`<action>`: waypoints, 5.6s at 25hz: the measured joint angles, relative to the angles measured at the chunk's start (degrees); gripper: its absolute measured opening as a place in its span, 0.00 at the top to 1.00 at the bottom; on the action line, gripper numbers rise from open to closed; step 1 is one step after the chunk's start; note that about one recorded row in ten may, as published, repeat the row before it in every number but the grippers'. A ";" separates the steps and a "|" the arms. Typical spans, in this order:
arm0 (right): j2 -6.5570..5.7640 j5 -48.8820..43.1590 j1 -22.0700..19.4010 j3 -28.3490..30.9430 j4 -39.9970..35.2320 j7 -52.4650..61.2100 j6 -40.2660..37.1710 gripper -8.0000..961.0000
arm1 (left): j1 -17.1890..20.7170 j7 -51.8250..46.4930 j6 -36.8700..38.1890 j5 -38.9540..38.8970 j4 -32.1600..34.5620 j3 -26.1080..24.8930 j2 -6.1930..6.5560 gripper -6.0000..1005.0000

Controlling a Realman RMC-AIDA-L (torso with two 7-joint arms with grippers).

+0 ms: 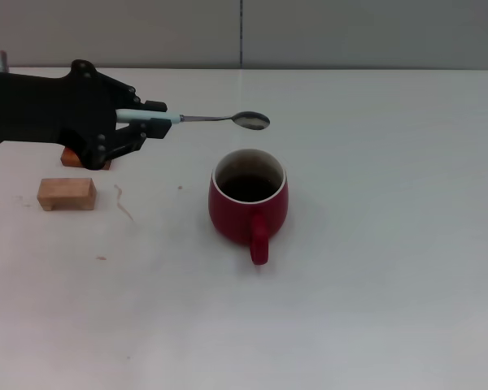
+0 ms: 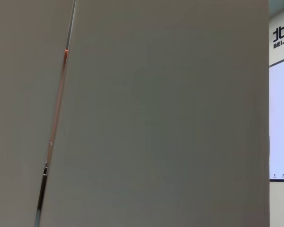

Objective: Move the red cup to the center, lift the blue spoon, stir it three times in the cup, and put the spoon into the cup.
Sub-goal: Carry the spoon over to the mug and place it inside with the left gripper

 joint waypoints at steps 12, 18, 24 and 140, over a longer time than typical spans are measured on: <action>0.08 -0.09 -0.08 -0.23 1.04 -3.49 0.12 0.32 | -1.46 -1.66 -1.34 7.03 6.12 9.03 -0.25 0.82; -0.04 -0.09 -0.08 -0.27 1.06 -3.50 0.21 0.32 | -1.96 -3.63 -4.17 11.67 9.62 15.39 -0.36 0.81; -0.09 -0.10 -0.38 -0.35 0.95 -3.49 0.31 0.32 | -2.82 -5.39 -6.69 17.03 12.84 21.33 -0.47 0.81; -0.07 -0.62 -0.87 -1.40 2.02 -3.49 3.22 0.32 | -0.32 -15.99 -20.89 31.35 22.21 49.55 -0.90 0.77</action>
